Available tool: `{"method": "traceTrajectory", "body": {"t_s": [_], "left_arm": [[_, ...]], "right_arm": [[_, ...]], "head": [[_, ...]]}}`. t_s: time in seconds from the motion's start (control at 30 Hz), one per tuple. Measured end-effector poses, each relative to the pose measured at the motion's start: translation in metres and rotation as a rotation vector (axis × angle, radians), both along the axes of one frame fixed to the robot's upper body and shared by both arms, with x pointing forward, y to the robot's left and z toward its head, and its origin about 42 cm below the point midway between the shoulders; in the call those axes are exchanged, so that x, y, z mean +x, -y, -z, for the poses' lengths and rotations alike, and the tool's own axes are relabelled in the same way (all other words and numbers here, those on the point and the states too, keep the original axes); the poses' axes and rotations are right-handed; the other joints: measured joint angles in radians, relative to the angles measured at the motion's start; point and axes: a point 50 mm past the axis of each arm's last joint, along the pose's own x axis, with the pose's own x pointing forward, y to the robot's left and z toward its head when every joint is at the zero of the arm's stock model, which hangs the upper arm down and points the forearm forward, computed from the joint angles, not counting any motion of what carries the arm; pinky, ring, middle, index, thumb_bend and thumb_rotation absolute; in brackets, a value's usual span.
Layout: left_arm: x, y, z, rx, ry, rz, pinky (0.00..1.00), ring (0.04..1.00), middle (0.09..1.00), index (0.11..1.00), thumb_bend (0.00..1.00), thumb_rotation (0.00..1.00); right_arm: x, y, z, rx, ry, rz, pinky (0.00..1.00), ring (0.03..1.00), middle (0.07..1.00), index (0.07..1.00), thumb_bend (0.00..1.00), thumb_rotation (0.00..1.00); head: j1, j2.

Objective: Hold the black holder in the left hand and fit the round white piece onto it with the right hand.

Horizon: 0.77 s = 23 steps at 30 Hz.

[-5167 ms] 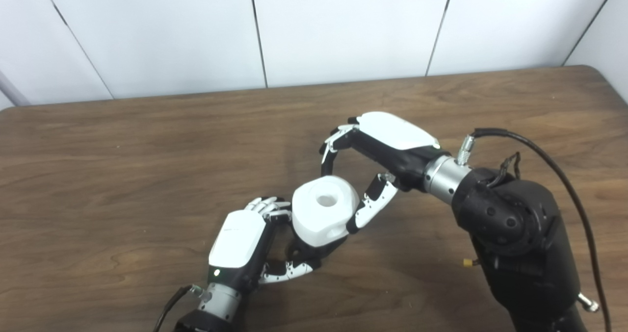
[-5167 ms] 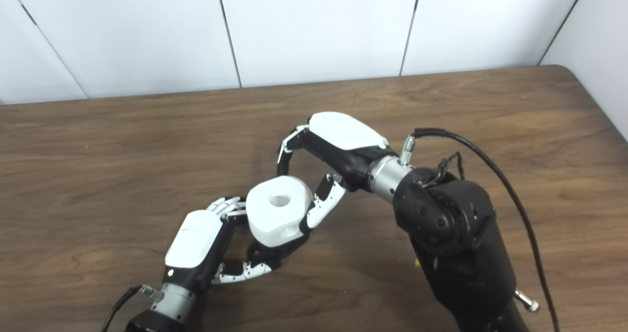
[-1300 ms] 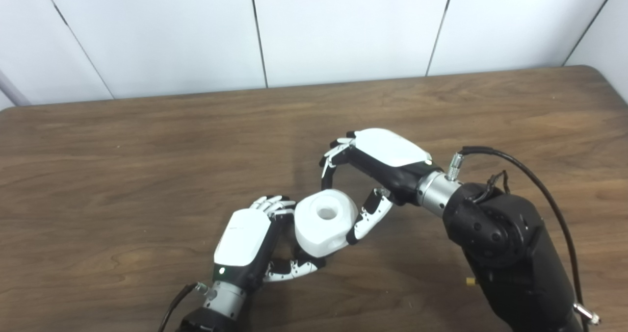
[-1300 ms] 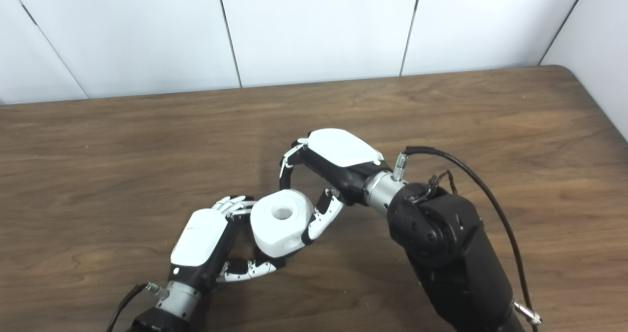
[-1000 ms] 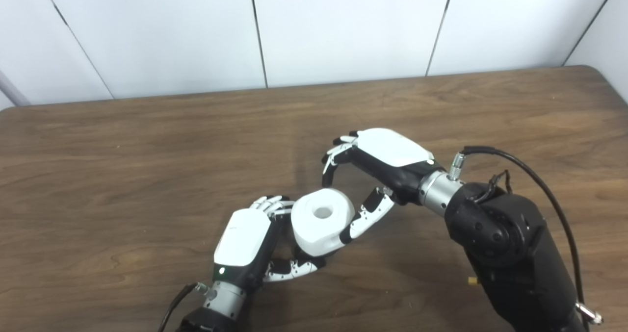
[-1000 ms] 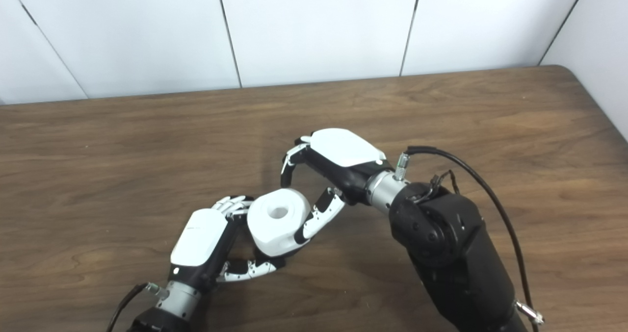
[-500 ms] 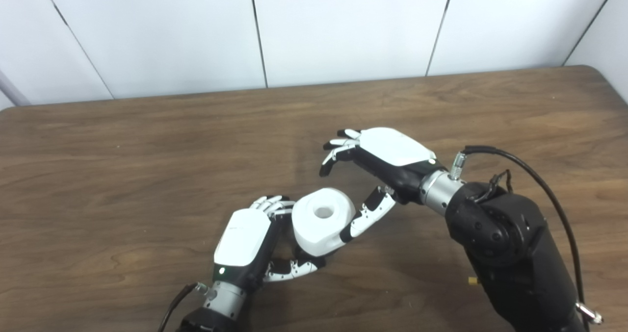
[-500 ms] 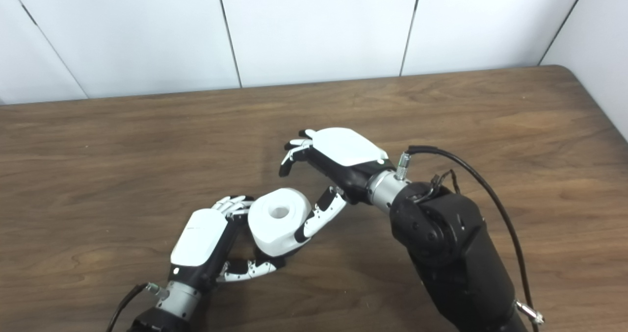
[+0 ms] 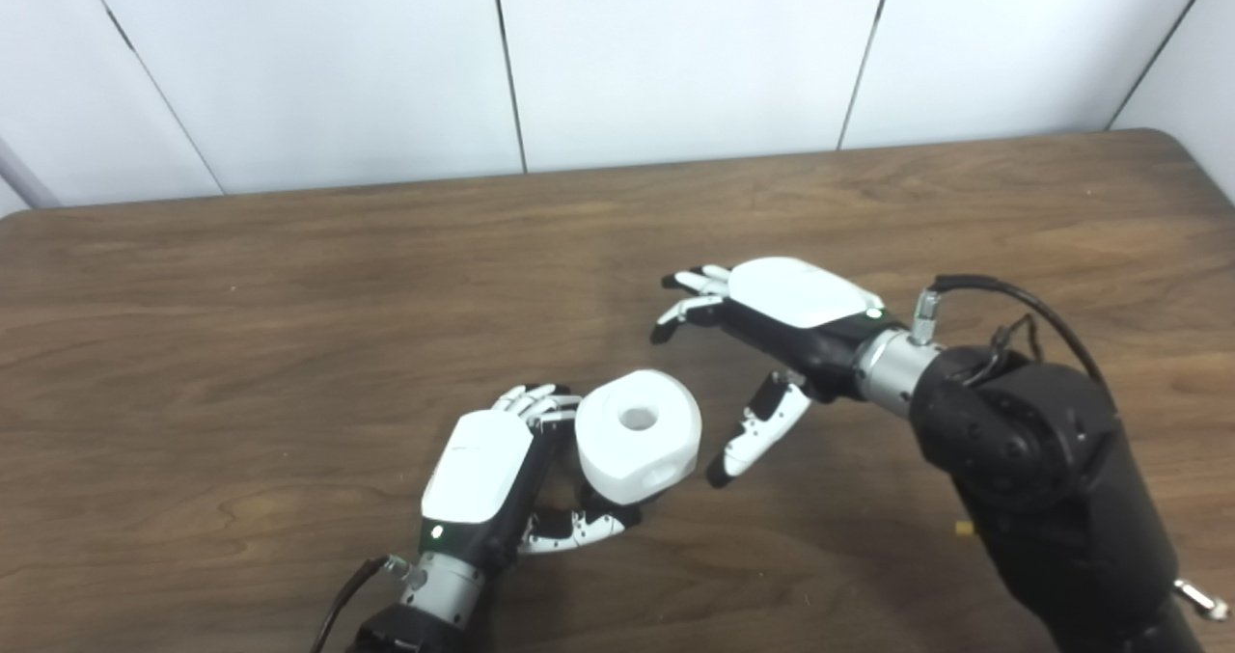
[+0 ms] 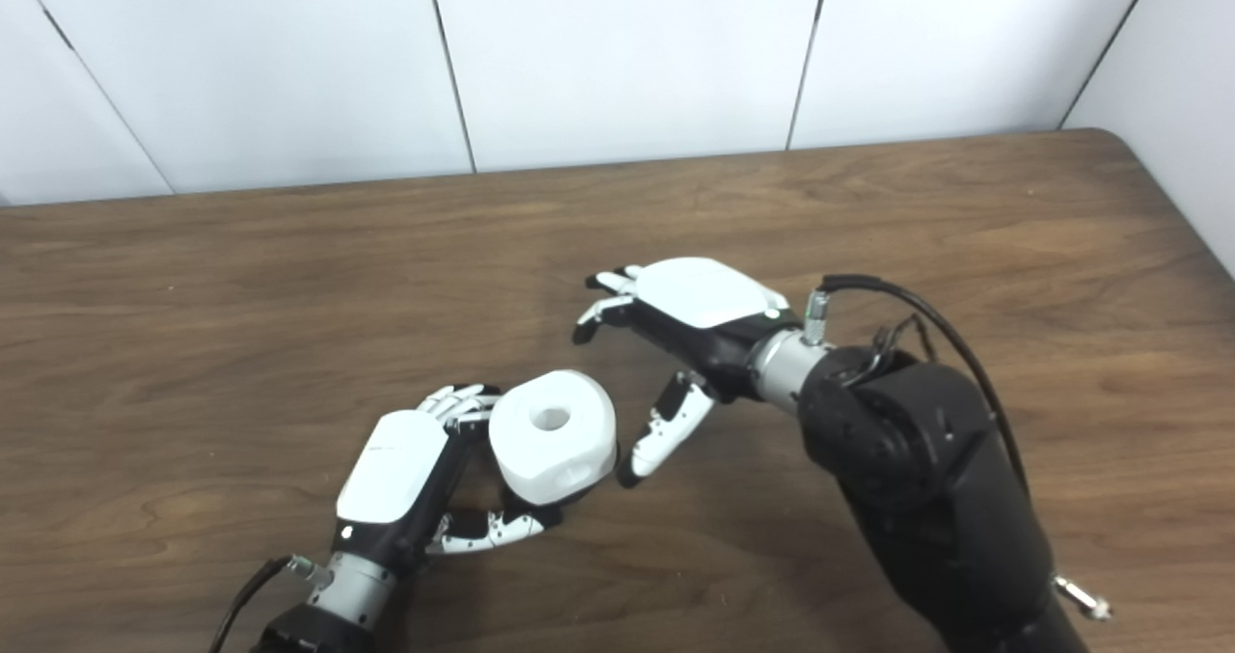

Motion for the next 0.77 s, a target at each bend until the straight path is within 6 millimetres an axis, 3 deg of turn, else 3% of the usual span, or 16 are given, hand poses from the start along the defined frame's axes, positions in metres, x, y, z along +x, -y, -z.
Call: {"method": "traceTrajectory", "body": {"t_s": [0.77], "left_arm": [[0.0021, -0.0013, 0.0007, -0.013, -0.017, -0.012, 0.90, 0.859, 0.772, 0.492, 0.52, 0.06]], "right_arm": [[0.0005, 0.0108, -0.0123, -0.001, -0.009, 0.009, 1.00, 1.000, 0.991, 0.828, 1.00, 0.37]], "head": [[0.012, -0.002]]}}
